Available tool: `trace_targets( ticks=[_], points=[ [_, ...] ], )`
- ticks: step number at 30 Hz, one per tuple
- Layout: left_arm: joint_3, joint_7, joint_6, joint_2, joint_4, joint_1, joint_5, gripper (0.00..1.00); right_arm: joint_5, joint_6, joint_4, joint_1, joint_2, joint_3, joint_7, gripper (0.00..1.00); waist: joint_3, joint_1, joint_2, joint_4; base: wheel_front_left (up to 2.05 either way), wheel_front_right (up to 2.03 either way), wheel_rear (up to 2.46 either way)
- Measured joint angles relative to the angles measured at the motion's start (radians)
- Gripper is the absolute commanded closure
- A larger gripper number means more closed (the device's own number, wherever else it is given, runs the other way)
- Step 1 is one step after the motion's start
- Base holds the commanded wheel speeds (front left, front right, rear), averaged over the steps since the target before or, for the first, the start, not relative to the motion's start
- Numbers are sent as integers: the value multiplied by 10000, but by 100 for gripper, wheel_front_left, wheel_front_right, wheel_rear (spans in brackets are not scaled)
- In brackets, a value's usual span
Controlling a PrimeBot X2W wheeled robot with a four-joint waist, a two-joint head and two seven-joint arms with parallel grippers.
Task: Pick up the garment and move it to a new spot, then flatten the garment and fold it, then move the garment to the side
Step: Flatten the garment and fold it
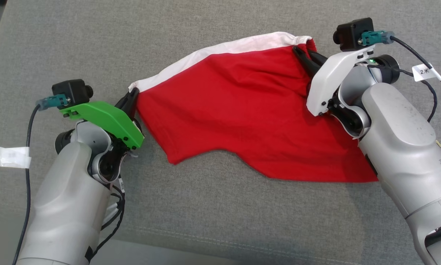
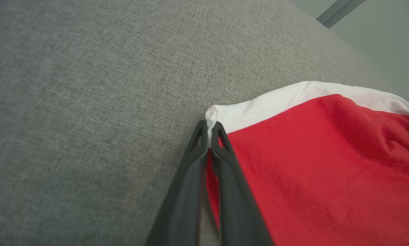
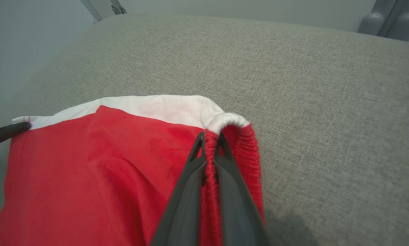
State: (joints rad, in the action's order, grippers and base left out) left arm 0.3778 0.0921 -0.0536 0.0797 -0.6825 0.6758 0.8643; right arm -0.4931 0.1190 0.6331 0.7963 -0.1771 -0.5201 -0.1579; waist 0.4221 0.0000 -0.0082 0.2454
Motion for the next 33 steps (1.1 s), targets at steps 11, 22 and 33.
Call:
trace_targets(
  ticks=[11, 22, 33],
  points=[
    [-255, -1388, -453, 140, 232, 213, -29, 100, -182, 40, 19, 40, 159, 326, 1781, 100, -719, 0, 0, -203, 0, 0, 0],
    [-46, -1896, -685, 656, 1158, 409, -153, 100, -765, 42, -184, 35, 151, 642, 3137, 100, -1672, 0, 0, -708, 0, 0, 0],
    [740, -1254, -696, 1024, 2589, -1568, 560, 100, -2077, 42, -1367, -2338, -188, 598, 3777, 100, -2469, 0, 1, -1591, 0, 0, 0]
  ],
)
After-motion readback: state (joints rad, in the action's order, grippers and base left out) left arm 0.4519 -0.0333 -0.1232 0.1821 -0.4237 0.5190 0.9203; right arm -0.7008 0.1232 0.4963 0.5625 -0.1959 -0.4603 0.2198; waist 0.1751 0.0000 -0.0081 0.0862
